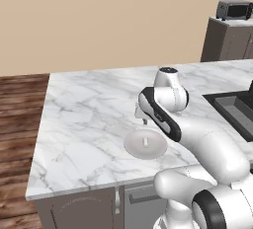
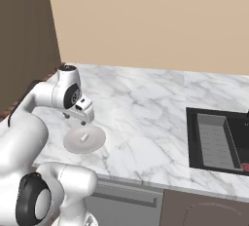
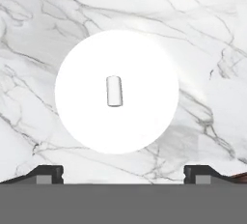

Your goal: Pick up the marshmallow and place it in the cup of hot chocolate on the dining counter.

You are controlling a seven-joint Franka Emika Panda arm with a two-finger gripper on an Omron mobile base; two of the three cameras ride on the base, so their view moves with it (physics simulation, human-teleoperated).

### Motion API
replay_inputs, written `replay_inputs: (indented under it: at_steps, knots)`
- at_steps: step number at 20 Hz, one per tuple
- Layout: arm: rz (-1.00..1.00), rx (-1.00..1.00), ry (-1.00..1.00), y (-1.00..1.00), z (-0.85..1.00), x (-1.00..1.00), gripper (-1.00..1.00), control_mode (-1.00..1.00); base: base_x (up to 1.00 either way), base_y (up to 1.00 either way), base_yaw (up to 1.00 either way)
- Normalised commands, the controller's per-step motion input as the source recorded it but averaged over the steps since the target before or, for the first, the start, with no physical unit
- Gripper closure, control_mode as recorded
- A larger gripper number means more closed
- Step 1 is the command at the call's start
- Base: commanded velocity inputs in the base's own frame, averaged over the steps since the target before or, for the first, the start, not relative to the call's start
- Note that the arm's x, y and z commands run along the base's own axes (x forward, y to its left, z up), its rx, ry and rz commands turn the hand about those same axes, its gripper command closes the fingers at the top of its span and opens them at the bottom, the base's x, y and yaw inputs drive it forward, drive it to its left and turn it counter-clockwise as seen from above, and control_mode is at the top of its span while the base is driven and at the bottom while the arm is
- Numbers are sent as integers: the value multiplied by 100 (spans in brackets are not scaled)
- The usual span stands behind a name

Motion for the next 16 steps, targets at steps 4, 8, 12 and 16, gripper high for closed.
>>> replay_inputs:
  at_steps: [4,8,12,16]
  knots:
    - [-8,-3,2,8,-39,0,-100,-100,0,0,0]
    - [-8,0,0,1,-32,10,-100,-100,0,0,0]
    - [-5,0,1,0,-25,14,-100,-100,0,0,0]
    - [-2,0,2,0,-23,22,-100,-100,0,0,0]
